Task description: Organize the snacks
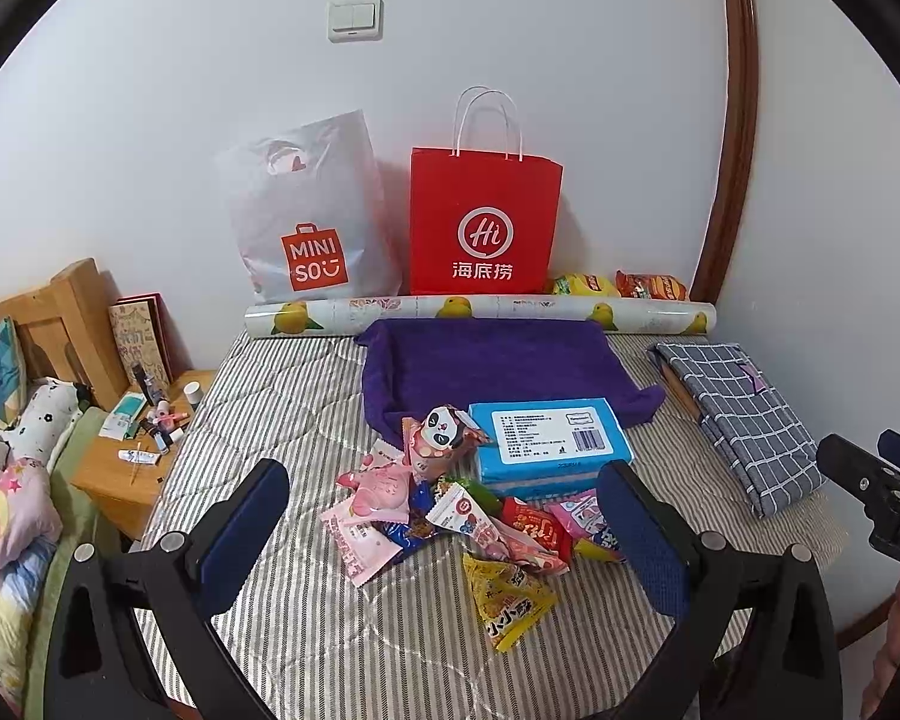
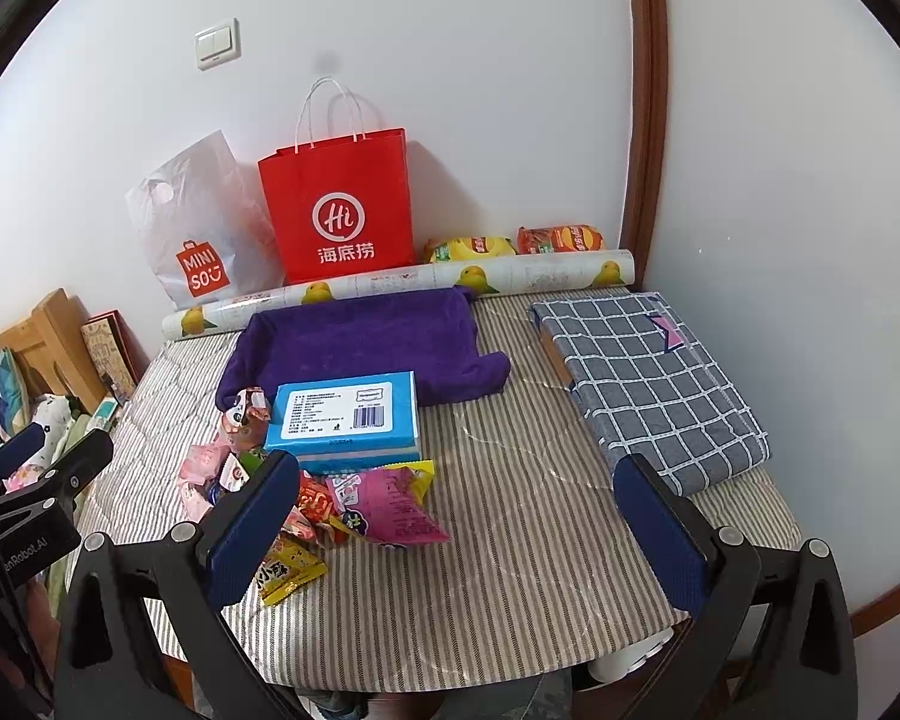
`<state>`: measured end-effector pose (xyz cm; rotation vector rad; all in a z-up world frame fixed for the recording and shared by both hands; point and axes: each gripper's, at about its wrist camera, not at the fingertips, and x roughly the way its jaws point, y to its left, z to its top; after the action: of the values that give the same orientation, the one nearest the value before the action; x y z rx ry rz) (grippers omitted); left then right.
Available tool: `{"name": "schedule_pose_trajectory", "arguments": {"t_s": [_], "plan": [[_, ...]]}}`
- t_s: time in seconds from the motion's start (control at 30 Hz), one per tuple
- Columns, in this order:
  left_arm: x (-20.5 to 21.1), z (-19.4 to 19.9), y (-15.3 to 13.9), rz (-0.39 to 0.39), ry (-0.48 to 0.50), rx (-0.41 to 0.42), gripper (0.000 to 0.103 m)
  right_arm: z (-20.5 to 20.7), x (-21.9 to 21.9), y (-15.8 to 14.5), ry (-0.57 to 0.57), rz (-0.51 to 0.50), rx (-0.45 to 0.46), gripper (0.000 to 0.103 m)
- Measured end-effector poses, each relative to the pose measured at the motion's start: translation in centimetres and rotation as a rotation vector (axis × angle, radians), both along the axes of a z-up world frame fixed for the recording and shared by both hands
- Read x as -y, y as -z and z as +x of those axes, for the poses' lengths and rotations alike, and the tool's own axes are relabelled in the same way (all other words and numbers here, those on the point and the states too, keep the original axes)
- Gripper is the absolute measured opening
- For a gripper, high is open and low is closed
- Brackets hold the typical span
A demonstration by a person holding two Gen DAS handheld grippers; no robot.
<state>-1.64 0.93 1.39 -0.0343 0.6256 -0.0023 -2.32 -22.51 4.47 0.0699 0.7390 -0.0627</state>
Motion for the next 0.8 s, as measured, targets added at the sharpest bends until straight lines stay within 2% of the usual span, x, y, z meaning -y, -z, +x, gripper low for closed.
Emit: {"name": "schedule_pose_trajectory", "arguments": {"t_s": [0.8], "plan": [[-0.08,-0.09,-0.06,0.001,-0.009,0.003,0.103,-0.18,-0.22,-0.33,-0.012,-0.003,0.007,0.103]]}}
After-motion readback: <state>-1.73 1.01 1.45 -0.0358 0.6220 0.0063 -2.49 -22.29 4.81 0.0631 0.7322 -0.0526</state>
